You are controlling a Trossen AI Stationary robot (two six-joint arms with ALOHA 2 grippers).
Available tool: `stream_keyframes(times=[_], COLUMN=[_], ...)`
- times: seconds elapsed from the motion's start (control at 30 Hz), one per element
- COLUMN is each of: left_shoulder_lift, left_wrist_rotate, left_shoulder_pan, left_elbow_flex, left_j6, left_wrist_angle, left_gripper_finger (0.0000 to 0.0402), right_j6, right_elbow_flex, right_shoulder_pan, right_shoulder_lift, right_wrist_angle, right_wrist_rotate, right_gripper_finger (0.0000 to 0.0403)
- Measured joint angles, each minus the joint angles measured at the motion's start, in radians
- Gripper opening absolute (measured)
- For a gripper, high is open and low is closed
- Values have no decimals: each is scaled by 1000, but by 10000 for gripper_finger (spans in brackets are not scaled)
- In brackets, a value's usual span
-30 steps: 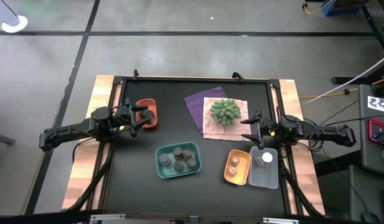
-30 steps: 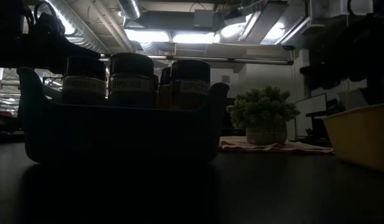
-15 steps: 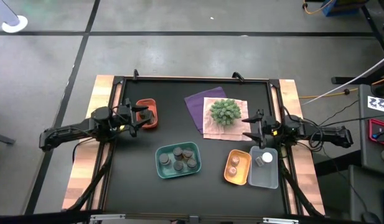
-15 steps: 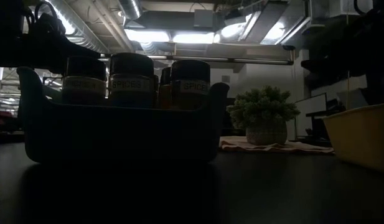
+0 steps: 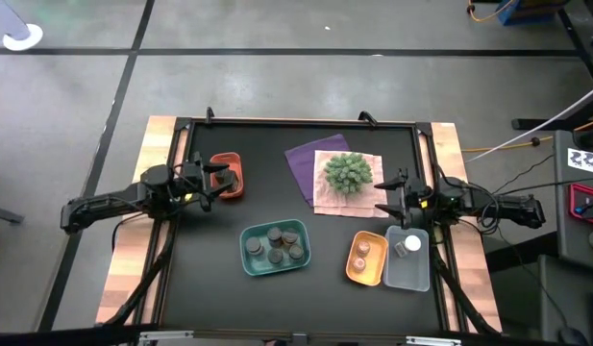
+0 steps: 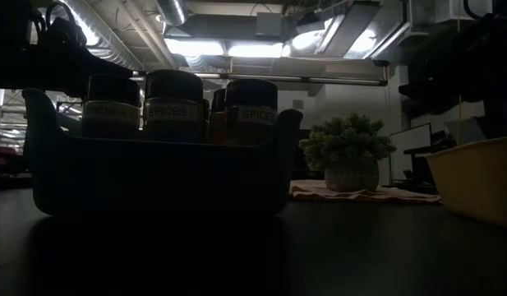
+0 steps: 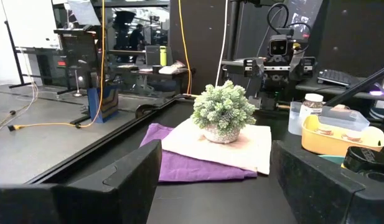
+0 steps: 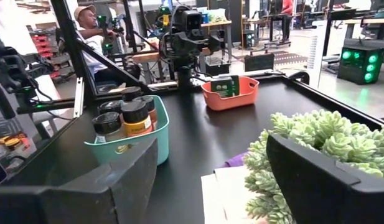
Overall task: Sort spices by type
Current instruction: Return to Home Position
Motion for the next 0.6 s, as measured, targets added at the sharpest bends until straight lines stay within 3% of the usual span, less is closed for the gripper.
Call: stream_keyframes(times=[0.6], left_shoulder_lift=[0], left_wrist_rotate=[0], left_shoulder_pan=[0], left_elbow_flex=[0], left_j6=[0], left_wrist_angle=[0], left_gripper_finger=[287], right_j6=[-28], right_elbow_flex=[-42], right_shoulder_pan=[0], right_shoulder_lift=[6], right_wrist_angle=[91], right_wrist_rotate=[-4], right_gripper_finger=[298])
